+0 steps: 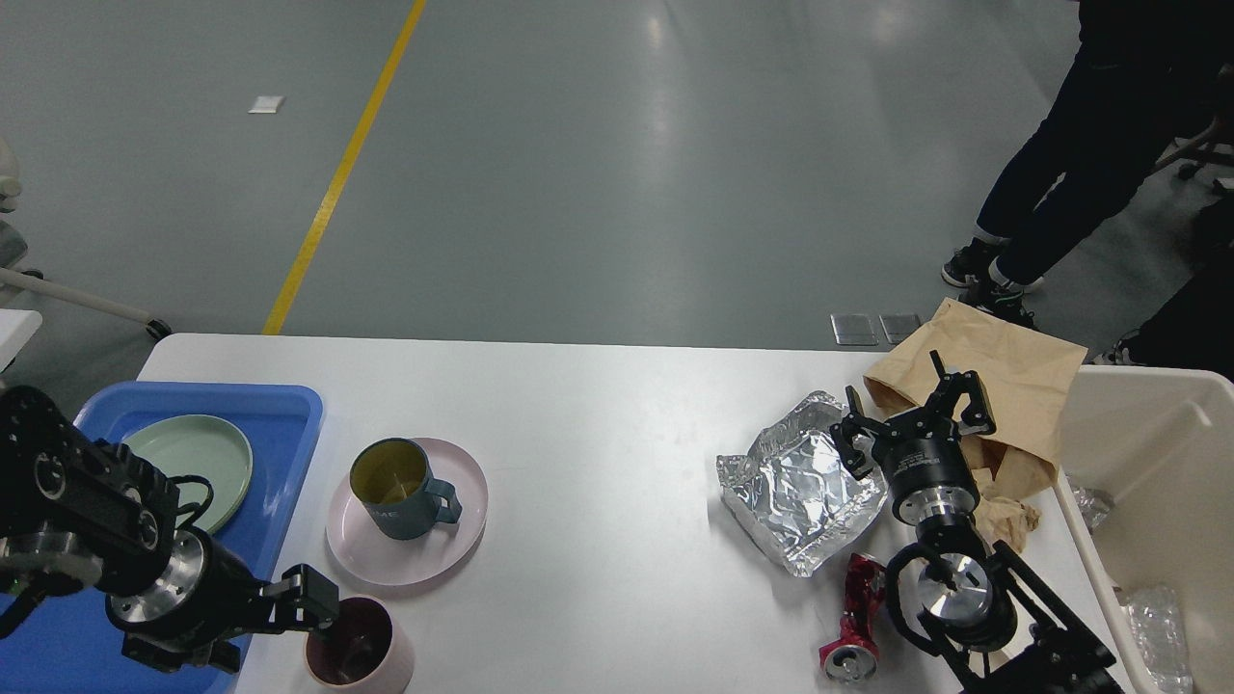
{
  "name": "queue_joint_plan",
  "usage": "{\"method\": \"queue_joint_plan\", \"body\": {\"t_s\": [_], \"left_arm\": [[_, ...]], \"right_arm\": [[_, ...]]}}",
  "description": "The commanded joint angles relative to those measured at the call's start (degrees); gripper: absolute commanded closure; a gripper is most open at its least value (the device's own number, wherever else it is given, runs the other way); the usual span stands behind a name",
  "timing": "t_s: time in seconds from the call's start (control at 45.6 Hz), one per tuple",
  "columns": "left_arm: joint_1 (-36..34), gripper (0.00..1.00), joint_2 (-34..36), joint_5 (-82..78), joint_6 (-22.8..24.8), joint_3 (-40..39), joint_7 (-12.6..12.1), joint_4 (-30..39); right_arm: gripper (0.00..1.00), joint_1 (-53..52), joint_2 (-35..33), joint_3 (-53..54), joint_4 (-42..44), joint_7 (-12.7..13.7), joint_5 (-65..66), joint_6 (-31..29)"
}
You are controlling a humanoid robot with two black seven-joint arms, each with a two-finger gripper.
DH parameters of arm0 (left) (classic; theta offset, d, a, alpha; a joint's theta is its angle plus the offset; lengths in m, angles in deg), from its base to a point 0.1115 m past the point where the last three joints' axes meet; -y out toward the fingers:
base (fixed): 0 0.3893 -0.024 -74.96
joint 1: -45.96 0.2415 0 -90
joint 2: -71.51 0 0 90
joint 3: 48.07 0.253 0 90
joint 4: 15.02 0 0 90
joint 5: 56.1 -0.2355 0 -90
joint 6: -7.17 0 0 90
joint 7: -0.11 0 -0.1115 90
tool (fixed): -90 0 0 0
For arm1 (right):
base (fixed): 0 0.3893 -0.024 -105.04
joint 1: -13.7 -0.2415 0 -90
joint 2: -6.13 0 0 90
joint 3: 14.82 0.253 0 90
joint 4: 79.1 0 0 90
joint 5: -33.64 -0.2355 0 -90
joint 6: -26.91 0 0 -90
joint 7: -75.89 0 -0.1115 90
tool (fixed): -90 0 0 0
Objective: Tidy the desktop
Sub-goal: 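Lower the left gripper and grasp the pink-and-white cup, then carry the pink cup onto the blue tray and release it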
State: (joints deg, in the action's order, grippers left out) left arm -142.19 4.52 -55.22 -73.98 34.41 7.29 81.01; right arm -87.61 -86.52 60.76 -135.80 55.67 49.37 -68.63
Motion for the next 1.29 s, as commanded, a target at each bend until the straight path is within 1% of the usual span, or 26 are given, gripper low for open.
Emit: {"method": "queue_joint_plan", "body": {"t_s": [0.0,0.175,0.372,0.482,0.548,0.57,0.679,0.811,0.964,1.052,1.117,1.271], "left_arm": [[2.52,0.11,-1.48,0.61,-1.2,-0.13,-0.05,-2.34],[6.21,0.11,-2.19,0.7,-1.29,-0.57,0.03,-5.95],[10.61,0.12,-3.77,1.23,-1.38,-3.47,0.03,-9.73],[12.19,0.13,-4.65,1.23,-2.87,-4.96,0.03,-11.13],[13.07,0.16,-4.82,1.23,-4.36,-5.67,-0.05,-11.66],[13.16,0.18,-4.82,1.14,-4.63,-5.84,-0.05,-11.66],[13.86,0.36,-5.0,0.96,-4.81,-6.2,-0.14,-11.66],[14.39,0.54,-6.05,0.61,-4.72,-6.2,-0.32,-11.66],[14.39,0.66,-5.97,0.61,-4.81,-6.11,-0.76,-11.66],[14.3,0.78,-5.88,0.35,-4.72,-6.02,-1.02,-11.66],[14.3,0.82,-5.79,0.17,-4.81,-6.02,-0.93,-11.66],[14.13,1.0,-5.62,-0.09,-4.28,-5.76,-1.02,-11.66]], "right_arm": [[0.0,-0.02,0.02,0.0,0.01,0.0,0.0,0.0],[0.0,-0.02,0.02,0.0,-0.07,0.0,0.0,0.0],[0.0,-0.02,0.02,0.0,0.01,0.0,0.0,0.0],[0.0,-0.02,0.02,0.0,0.01,0.0,0.0,0.0],[0.0,-0.02,0.02,0.0,0.01,0.0,0.0,0.0],[0.0,-0.02,0.02,0.0,0.01,0.0,0.0,0.0],[0.0,-0.02,0.02,0.0,0.01,0.0,0.0,0.0],[0.0,-0.02,0.02,0.0,0.01,0.0,0.0,0.0],[0.0,0.07,0.02,0.0,0.01,0.0,0.0,0.0],[0.0,-0.02,0.02,0.0,0.01,0.0,0.0,0.0],[0.0,-0.02,0.02,0.0,-0.07,0.0,0.0,0.0],[0.0,-0.02,0.02,0.0,0.01,0.0,0.0,0.0]]}}
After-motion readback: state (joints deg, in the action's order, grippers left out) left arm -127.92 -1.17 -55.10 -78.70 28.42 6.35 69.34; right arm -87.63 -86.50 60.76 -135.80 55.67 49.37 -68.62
